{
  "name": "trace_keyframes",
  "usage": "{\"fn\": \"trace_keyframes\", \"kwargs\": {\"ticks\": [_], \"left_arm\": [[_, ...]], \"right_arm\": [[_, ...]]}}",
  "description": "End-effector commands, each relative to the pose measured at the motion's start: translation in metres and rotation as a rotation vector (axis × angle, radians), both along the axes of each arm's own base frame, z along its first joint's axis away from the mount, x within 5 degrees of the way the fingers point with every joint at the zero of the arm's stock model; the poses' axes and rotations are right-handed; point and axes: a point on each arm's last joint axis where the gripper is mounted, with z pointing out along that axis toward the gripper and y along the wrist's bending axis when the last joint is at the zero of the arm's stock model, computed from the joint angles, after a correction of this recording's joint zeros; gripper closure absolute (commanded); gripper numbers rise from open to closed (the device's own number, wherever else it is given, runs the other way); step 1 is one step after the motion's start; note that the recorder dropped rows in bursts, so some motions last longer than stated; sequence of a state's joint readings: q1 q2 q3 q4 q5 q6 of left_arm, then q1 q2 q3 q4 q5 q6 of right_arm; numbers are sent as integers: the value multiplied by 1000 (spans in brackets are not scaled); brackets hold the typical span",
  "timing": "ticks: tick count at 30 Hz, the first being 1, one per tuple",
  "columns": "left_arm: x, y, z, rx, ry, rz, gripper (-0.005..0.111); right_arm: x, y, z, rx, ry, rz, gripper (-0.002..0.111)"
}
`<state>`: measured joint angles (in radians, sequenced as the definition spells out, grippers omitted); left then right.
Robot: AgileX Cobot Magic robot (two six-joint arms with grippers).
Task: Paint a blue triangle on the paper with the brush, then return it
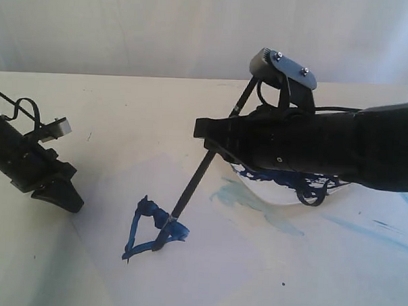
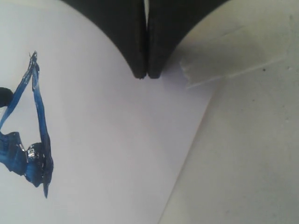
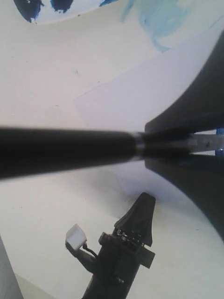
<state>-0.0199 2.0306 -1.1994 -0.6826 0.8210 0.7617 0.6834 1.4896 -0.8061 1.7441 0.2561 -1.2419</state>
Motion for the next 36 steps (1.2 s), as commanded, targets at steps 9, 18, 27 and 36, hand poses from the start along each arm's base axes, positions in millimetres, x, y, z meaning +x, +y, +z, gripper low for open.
{"fn": "trace_keyframes", "kwargs": {"ticks": [9,18,27,36], "left_arm": [[-6,1,-9,21,44,-38,107],[-6,1,-9,22,42,-37,107],[-6,1,-9,20,45,-39,107],[-6,1,-9,21,44,-38,107]], "right_arm": [[5,-2,0,-62,-54,-38,108],[6,-10,11,-84,-108,-88,108],[1,-14,26,-49,-144,-88,108],[-25,-72,103,-14,-406,-383,108]]}}
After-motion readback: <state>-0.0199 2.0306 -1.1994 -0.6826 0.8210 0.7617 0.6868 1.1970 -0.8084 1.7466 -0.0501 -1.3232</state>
